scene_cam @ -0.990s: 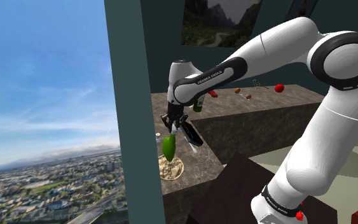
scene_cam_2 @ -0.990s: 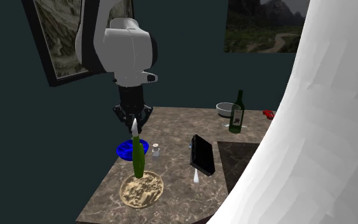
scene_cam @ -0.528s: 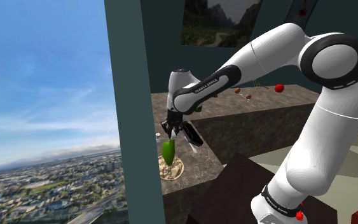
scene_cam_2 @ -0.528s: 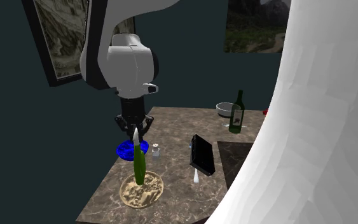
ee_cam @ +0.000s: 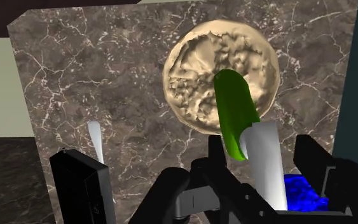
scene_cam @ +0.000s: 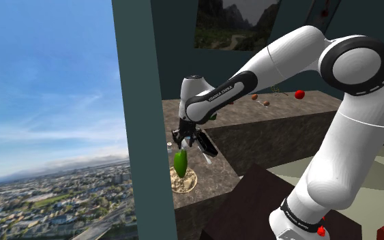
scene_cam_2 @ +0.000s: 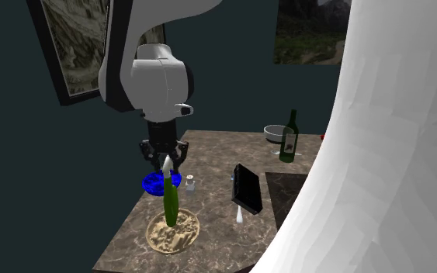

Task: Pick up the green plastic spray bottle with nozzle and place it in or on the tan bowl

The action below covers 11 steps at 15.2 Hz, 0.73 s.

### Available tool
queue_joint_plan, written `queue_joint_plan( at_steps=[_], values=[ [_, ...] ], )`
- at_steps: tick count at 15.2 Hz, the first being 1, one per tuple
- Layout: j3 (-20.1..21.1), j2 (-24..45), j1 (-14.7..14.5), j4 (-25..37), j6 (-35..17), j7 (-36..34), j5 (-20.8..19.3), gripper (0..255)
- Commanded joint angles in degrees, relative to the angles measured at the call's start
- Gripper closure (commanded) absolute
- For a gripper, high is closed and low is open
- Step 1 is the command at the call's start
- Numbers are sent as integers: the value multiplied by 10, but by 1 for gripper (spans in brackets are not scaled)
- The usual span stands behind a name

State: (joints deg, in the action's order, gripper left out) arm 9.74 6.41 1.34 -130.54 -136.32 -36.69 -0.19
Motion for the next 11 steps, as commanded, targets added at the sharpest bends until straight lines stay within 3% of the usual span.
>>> queue_joint_plan(
  at_steps=[1, 5, 9, 11],
  values=[
    [0, 0, 0, 0, 0, 0, 0, 0],
    [0, 0, 0, 0, 0, 0, 0, 0],
    [1, -46, 2, 25, 71, 7, 10, 0],
    [1, -47, 2, 25, 71, 7, 10, 0]
  ],
)
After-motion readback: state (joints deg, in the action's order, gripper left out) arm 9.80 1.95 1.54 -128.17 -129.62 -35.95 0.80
